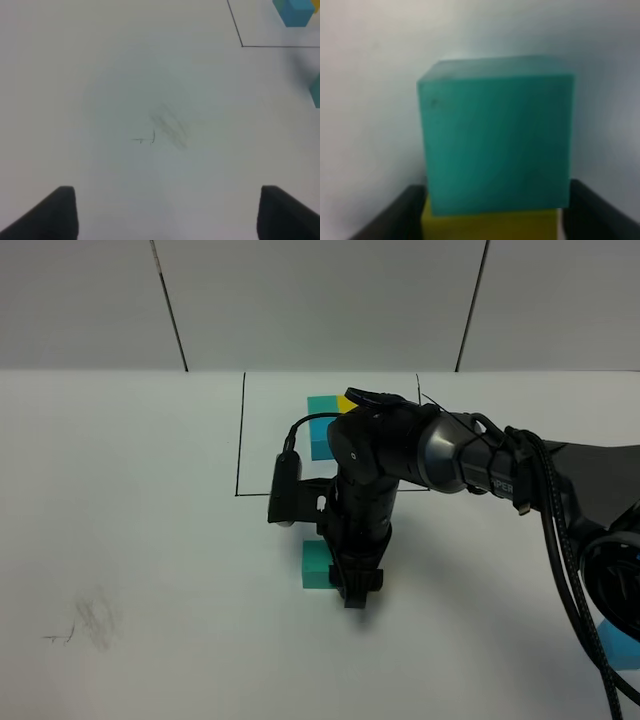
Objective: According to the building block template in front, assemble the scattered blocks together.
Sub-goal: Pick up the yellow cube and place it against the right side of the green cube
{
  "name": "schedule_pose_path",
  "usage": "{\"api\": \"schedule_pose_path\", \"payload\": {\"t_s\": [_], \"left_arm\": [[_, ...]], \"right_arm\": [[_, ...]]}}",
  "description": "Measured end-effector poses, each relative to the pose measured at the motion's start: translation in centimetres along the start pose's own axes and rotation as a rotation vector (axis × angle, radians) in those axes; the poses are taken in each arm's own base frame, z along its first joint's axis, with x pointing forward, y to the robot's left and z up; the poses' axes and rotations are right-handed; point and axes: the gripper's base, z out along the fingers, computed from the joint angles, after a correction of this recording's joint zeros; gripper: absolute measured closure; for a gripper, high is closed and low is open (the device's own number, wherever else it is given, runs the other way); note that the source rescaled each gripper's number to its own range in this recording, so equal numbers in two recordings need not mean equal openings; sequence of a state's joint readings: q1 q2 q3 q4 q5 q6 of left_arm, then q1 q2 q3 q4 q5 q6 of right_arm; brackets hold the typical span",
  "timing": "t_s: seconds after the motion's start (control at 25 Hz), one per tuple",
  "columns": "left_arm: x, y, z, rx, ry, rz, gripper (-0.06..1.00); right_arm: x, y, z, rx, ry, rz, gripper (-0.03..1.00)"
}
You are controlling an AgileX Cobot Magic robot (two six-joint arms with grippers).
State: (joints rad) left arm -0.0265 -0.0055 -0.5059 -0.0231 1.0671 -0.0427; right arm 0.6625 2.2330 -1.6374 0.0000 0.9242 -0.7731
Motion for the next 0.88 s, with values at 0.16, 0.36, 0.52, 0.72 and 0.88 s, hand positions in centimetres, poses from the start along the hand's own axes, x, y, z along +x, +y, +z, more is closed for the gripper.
{"api": "schedule_pose_path", "payload": {"t_s": [0.16,0.36,0.52,0.72,0.88], "left_arm": [[0.0,0.0,0.0,0.0,0.0,0.0,0.35],[0.0,0.0,0.0,0.0,0.0,0.0,0.35],[0.0,0.0,0.0,0.0,0.0,0.0,0.35],[0.0,0.0,0.0,0.0,0.0,0.0,0.35],[0.0,0.0,0.0,0.0,0.0,0.0,0.35]], "right_arm": [[0.4,-0.3,-3.2,0.049,0.004,0.153,0.05],[4.2,-0.9,-8.3,0.129,-0.009,0.559,0.03],[10.5,-0.4,-10.5,0.171,0.002,0.835,0.06],[18.5,2.1,-13.7,0.268,-0.101,1.104,0.07],[23.2,4.8,-14.6,0.333,-0.143,1.267,0.07]]}}
